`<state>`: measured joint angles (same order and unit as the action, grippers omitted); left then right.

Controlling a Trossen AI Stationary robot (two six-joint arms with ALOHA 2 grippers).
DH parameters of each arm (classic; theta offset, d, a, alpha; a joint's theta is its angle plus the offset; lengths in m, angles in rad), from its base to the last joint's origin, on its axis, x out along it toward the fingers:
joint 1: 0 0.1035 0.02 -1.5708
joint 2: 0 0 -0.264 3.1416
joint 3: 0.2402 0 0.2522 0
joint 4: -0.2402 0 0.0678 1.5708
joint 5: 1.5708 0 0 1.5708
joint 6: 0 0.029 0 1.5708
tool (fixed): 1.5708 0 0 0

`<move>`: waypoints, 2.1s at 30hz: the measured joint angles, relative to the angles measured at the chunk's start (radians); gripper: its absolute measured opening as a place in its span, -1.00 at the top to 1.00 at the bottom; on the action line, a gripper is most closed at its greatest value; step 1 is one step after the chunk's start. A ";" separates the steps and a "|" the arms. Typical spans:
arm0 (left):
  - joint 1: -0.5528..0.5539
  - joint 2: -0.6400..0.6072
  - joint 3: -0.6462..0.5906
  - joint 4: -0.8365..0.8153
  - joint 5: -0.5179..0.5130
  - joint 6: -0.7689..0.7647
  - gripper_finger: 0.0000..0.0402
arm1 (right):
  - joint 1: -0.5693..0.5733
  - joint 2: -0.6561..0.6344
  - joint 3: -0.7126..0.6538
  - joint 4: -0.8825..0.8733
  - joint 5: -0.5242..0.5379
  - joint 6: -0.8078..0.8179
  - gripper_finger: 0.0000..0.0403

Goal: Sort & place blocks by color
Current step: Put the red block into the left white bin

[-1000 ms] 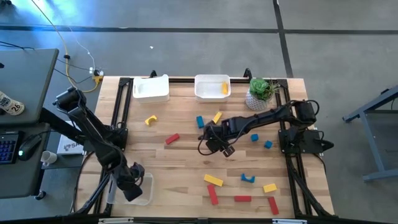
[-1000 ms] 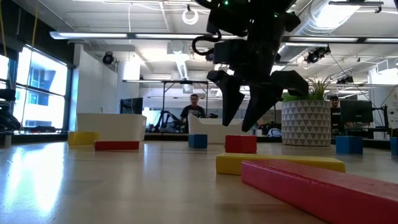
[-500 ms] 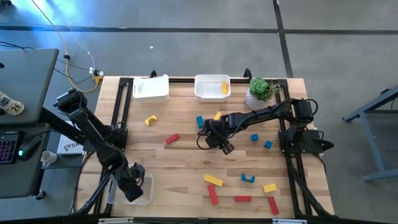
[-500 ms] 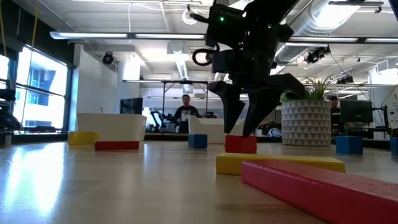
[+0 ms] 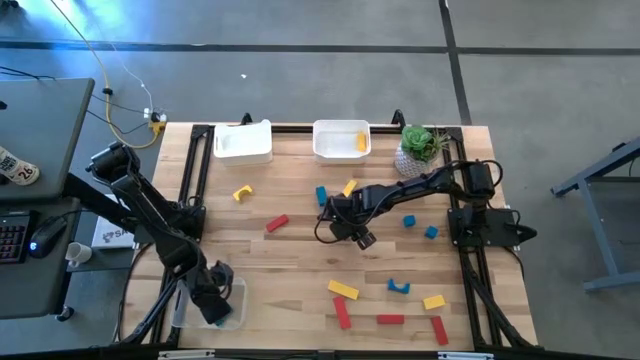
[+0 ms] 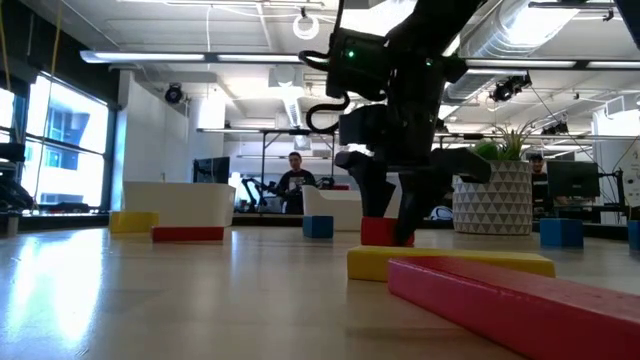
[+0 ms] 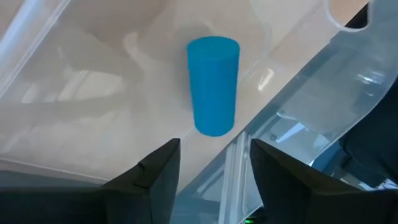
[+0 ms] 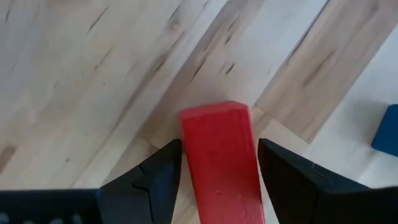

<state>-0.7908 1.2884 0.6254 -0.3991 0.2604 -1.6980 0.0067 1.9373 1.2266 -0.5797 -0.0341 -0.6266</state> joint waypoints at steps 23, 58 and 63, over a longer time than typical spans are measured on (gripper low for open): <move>0.000 -0.035 0.000 0.119 -0.054 0.092 0.09 | 0.000 0.000 0.054 -0.007 -0.024 0.221 0.46; 0.350 -0.216 0.000 0.115 -0.701 0.963 0.09 | 0.040 0.000 0.382 0.024 -0.053 0.510 0.46; 0.386 -0.216 0.000 0.116 -0.755 1.052 0.09 | 0.040 0.000 0.382 0.086 -0.052 0.544 0.46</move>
<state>-0.4049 1.0721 0.6254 -0.2834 -0.4950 -0.6460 0.0471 1.9373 1.6090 -0.4937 -0.0865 -0.0829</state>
